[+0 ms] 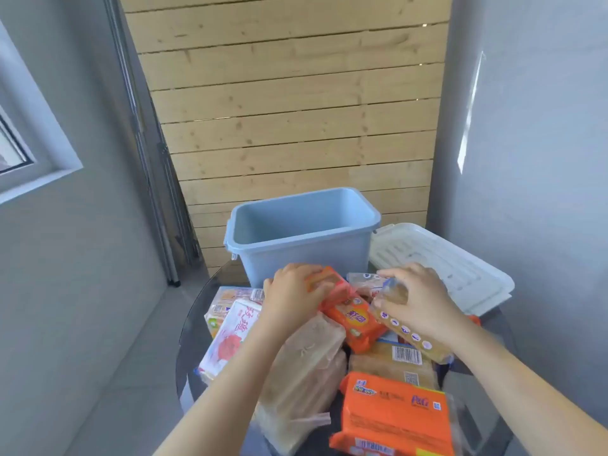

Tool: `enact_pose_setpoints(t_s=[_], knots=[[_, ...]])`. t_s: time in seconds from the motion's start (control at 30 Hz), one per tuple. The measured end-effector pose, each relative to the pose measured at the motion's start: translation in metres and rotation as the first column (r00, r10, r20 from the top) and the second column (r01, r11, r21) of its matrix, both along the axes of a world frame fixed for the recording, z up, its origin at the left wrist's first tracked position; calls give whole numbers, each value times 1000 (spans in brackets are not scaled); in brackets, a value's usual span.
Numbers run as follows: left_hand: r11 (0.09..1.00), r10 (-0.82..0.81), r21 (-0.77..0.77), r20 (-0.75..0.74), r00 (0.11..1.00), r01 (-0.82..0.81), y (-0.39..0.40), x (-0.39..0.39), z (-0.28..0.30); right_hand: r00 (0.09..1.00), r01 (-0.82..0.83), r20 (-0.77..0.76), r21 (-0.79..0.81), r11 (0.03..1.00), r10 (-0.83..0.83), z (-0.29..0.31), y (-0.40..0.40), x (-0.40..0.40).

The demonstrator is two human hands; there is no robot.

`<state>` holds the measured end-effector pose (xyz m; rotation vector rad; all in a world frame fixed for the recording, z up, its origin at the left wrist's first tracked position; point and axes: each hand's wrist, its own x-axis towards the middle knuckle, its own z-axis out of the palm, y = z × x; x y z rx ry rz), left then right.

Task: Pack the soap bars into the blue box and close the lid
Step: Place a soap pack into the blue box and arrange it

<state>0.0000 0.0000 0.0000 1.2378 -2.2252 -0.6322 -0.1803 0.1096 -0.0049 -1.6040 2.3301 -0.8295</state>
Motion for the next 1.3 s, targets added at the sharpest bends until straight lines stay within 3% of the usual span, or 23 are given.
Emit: enact_pose_setpoints(t_s=[0.07, 0.13, 0.33, 0.53, 0.7, 0.8, 0.9, 1.13, 1.3], knots=[[997, -65, -27, 186, 980, 71, -6, -3, -1, 999, -18, 29, 109, 994, 14, -1, 2, -8], [994, -105, -4, 277, 955, 111, -12, -1, -6, 994, -77, 92, 176, 981, 61, -4, 5, -15], [991, -129, -9, 221, 967, 134, -12, -3, -9, 973, -87, 217, 52, 995, 74, -8, 7, -22], [988, -148, -39, -2, 989, 148, -2, -4, 10, 951, -69, 296, -60, 996, 84, -5, 2, -9], [987, -153, 13, -239, 959, 160, 7, 14, 36, 910, -82, 386, -196, 977, 154, 9, -4, 3], [982, -174, 22, -297, 939, 189, 1, 25, 61, 871, -101, 440, -272, 957, 217, 26, -11, 4], [981, -193, -11, -248, 949, 196, -22, 24, 85, 857, -146, 438, -303, 942, 274, 48, -26, 2], [960, -251, 84, -165, 954, 267, -105, 18, 109, 838, -243, 404, -323, 914, 366, 97, -85, -9], [926, -369, 117, 69, 927, 360, -148, 3, 95, 864, -314, 323, -253, 915, 386, 112, -139, -22]])
